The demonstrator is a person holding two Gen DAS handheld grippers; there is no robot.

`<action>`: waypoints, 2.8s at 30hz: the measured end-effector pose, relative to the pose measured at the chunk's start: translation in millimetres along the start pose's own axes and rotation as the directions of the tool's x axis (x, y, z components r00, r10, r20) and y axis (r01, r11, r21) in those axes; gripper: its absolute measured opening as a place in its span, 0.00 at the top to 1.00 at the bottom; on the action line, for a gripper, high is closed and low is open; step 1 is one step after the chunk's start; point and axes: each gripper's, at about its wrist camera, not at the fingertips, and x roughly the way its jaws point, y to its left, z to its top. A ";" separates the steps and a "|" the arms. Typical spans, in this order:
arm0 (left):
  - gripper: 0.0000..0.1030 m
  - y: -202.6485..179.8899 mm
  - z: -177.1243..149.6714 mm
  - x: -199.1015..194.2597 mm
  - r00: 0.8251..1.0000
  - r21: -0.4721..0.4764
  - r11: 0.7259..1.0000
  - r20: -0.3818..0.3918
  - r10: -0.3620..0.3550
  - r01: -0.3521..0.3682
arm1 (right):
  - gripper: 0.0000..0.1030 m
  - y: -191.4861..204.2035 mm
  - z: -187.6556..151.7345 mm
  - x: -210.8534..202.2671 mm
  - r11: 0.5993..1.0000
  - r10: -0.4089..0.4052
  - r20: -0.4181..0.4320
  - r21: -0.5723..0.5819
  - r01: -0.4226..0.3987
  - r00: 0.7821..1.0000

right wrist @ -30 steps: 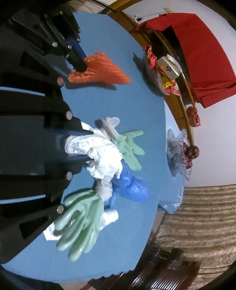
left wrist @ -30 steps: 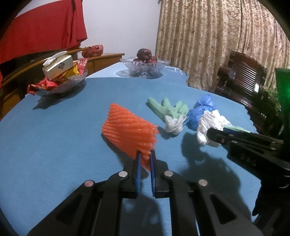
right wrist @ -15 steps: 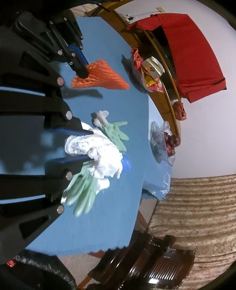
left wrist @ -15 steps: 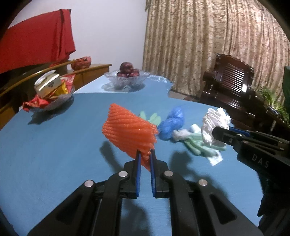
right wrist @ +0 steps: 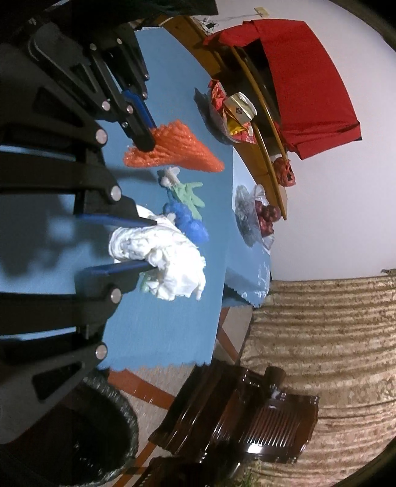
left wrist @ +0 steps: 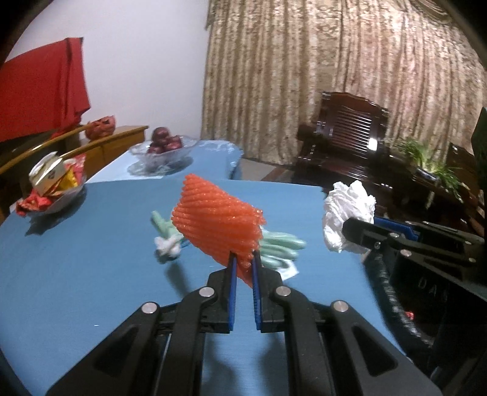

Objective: Collect trash
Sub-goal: 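Carry foam net and tissue over the bin with both grippers, then open both grippers to drop foam net and tissue into the bin, then move both grippers back to the gloves on the table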

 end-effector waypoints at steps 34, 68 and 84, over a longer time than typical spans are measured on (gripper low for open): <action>0.91 -224.3 -6.7 -6.1 0.934 0.229 0.907 -0.038 -0.354 0.353 | 0.80 -180.9 -90.1 -139.7 0.911 -0.355 -0.019 0.215 0.351 0.935; 0.81 -288.4 -42.7 68.2 0.851 0.245 0.819 -0.247 -0.464 0.518 | 0.61 -253.6 -155.1 -107.7 0.840 -0.434 -0.190 0.268 0.472 0.881; 0.10 -210.4 -32.4 50.9 0.907 0.172 0.894 -0.160 -0.389 0.414 | 0.06 -229.9 -143.7 -124.7 0.827 -0.464 -0.133 0.289 0.482 0.876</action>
